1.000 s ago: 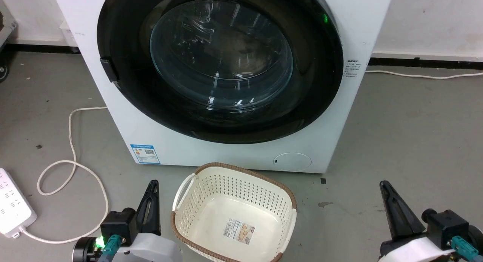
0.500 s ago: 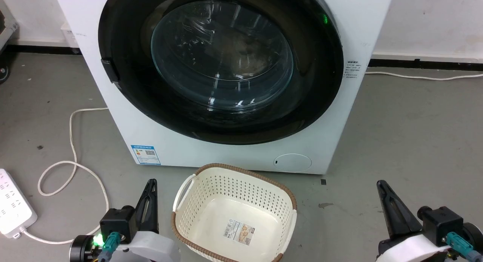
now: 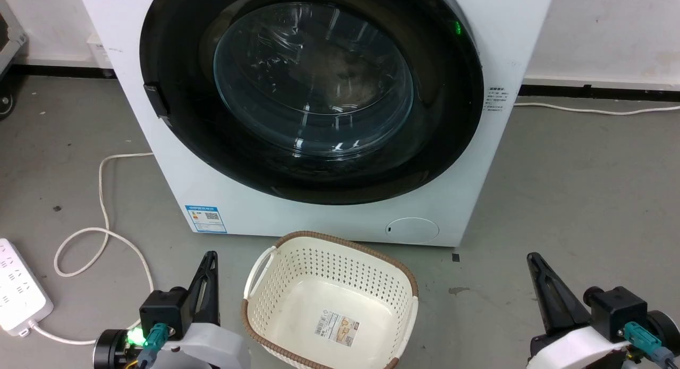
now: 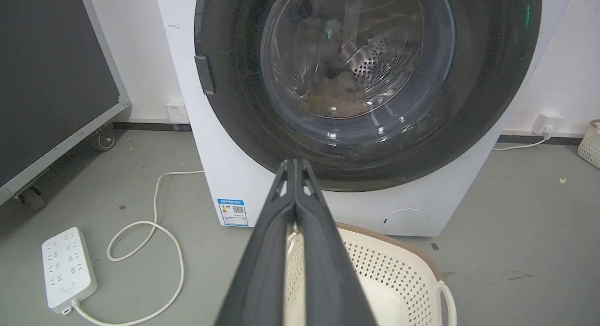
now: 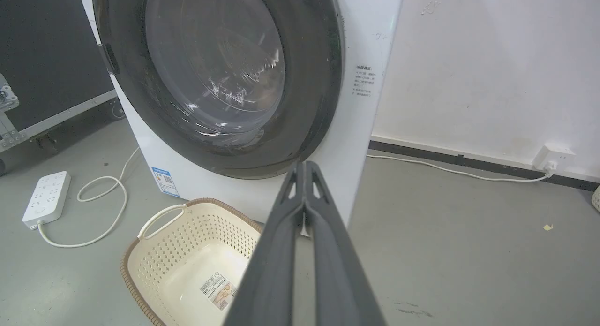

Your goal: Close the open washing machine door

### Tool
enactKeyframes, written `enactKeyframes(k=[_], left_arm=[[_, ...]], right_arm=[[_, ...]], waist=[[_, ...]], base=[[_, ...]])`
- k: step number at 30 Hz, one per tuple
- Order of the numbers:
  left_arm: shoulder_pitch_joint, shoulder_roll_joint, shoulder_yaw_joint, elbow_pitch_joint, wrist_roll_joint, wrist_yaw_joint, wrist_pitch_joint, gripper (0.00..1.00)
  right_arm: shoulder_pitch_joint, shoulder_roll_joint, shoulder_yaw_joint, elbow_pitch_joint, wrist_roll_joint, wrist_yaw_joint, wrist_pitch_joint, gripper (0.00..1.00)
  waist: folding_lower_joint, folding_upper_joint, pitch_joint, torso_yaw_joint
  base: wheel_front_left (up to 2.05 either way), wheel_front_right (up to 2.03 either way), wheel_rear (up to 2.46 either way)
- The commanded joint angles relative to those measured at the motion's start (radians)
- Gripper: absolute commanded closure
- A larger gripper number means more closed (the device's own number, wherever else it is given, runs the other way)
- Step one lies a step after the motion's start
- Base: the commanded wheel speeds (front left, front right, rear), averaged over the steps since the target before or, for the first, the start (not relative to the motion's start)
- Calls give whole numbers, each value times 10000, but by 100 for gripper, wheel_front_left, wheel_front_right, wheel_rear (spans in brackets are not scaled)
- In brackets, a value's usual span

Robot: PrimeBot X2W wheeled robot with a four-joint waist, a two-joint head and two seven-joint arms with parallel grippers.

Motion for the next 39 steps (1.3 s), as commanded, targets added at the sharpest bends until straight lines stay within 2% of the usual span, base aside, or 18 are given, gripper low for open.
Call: enactKeyframes(k=[1, 39], left_arm=[[23, 7, 48, -82, 59, -48, 42, 100], [32, 10, 358, -486, 638, -143, 795, 100]], right_arm=[[-135, 59, 25, -65, -95, -5, 48, 100], [-281, 114, 181, -152, -329, -7, 802, 100]], waist=[[0, -1, -3, 1], [0, -1, -100, 34]], base=[[0, 0, 0], [0, 0, 0]])
